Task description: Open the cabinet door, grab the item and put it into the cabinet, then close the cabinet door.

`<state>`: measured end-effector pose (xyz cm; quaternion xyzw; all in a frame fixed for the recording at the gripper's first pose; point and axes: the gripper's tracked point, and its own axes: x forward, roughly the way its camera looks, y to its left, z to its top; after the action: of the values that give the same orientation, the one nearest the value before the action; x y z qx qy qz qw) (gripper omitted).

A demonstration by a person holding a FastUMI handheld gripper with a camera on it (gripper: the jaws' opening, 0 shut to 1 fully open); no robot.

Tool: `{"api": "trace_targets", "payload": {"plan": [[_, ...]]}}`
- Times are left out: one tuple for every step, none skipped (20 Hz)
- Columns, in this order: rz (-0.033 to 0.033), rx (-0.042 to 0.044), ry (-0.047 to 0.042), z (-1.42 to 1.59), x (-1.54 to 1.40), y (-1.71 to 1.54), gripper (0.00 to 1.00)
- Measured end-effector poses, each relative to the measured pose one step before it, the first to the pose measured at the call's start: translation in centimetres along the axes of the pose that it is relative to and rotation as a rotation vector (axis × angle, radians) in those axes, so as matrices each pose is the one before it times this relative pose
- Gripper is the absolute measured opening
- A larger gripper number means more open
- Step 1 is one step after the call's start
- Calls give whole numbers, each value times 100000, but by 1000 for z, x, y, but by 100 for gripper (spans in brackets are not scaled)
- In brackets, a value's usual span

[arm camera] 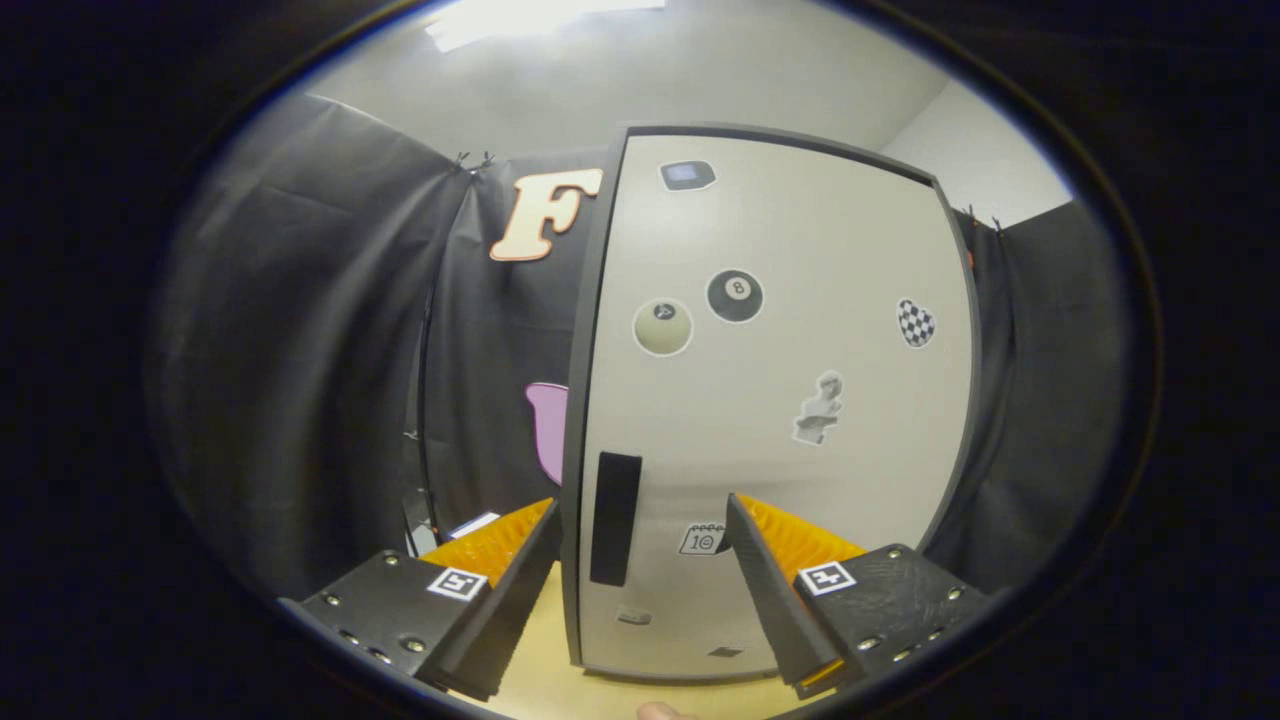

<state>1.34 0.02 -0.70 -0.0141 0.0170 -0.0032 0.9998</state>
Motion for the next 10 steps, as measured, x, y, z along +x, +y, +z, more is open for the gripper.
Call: {"api": "trace_targets", "payload": {"plan": [[49, 502, 169, 18, 124, 59, 97], [-180, 390, 456, -208, 84, -12, 97], [-246, -169, 663, -215, 195, -54, 97], [-412, -524, 927, -286, 136, -204, 97], [-353, -731, 874, -305, 268, -132, 97], [-618, -946, 1142, -436, 543, -168, 97], [-699, -716, 534, -317, 836, -84, 97], [-144, -727, 562, -389, 1041, 283, 97], [-84, -785, 1038, -354, 818, 365, 97], [89, -519, 754, -480, 368, 408, 98]]}}
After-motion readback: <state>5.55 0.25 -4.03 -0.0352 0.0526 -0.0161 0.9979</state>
